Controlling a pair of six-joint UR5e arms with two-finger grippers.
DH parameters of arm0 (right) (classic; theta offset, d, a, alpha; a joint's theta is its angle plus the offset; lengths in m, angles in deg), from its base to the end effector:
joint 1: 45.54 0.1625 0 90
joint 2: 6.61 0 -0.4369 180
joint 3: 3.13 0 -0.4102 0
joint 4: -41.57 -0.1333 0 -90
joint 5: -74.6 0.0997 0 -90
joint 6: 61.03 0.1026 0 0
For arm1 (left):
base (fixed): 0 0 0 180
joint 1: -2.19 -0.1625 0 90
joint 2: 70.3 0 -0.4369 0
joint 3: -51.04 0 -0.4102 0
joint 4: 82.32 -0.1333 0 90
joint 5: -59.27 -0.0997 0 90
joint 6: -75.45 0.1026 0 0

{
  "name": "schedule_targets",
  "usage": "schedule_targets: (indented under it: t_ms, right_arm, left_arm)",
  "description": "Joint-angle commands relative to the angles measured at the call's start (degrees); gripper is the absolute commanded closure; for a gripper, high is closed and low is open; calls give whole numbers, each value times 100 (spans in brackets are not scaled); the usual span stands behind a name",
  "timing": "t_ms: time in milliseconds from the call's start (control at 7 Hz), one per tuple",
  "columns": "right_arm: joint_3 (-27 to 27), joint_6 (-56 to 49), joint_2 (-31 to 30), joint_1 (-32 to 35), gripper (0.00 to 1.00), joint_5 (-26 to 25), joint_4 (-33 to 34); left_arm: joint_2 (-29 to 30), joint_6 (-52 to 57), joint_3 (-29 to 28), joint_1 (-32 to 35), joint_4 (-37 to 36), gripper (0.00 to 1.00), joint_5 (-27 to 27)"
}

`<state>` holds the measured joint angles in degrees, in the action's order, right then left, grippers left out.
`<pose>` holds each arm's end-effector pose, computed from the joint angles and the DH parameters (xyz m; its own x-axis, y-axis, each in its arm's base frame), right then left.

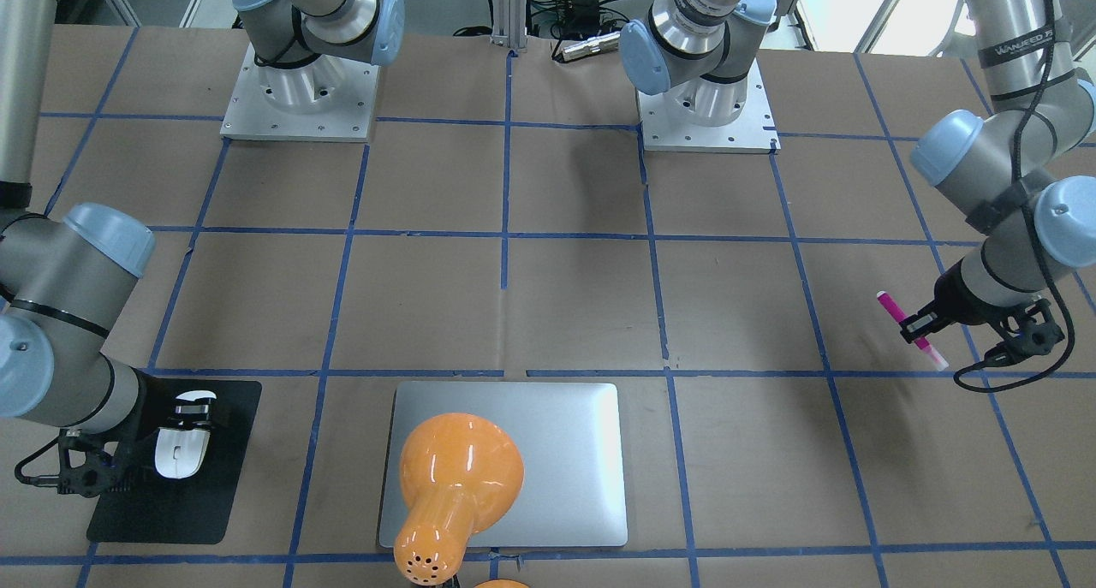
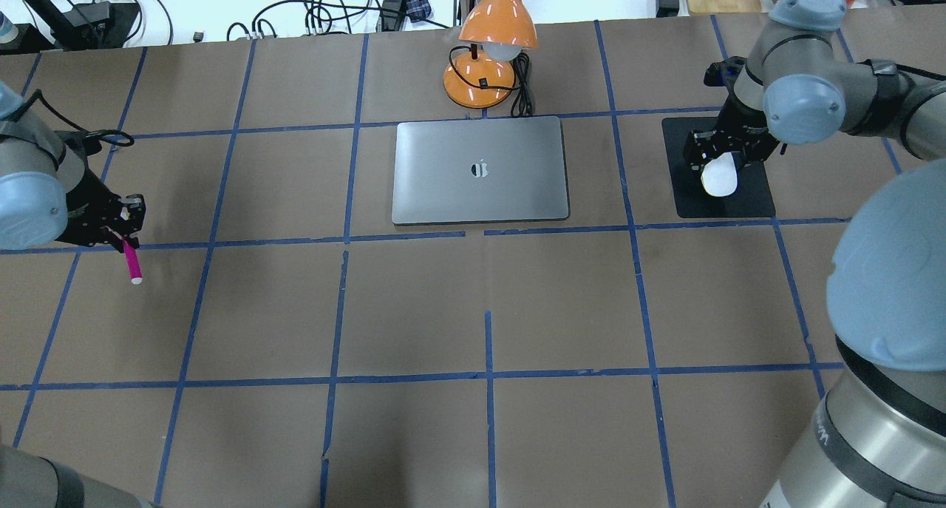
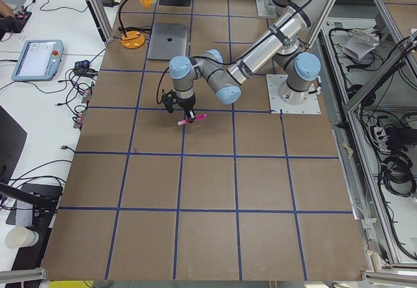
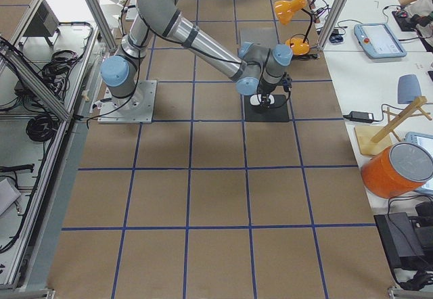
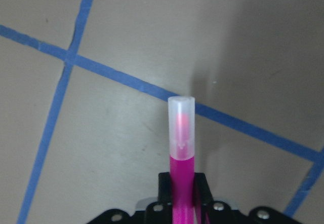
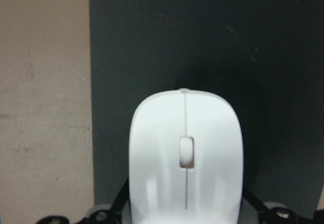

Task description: Place pen and mouse around notebook

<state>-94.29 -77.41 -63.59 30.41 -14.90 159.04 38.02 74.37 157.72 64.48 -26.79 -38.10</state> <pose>-0.0311 -0.6772 0.1848 -0.9984 -0.0378 -0.0413 -0.0422 0.9931 0.1097 0.1597 -0.5624 0.2393 -0.8696 -0.4767 -0.1284 -0.4815 0.8764 0.0068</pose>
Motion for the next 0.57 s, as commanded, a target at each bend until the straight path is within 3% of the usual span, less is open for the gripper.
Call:
schedule_targets:
  t_ms: [0,143,429]
  right_arm:
    - [-103,65,72,-1,6,2,100]
    - [-77,239,73,-1,0,11,249]
    - [63,258,-311,69,0,2,83]
  left_arm:
    - [-117,-2256,11,1078,89,100,226]
    - [-170,-3309,11,1622,90,100,227]
    - [-92,-5410,-24,2730,151,100,271]
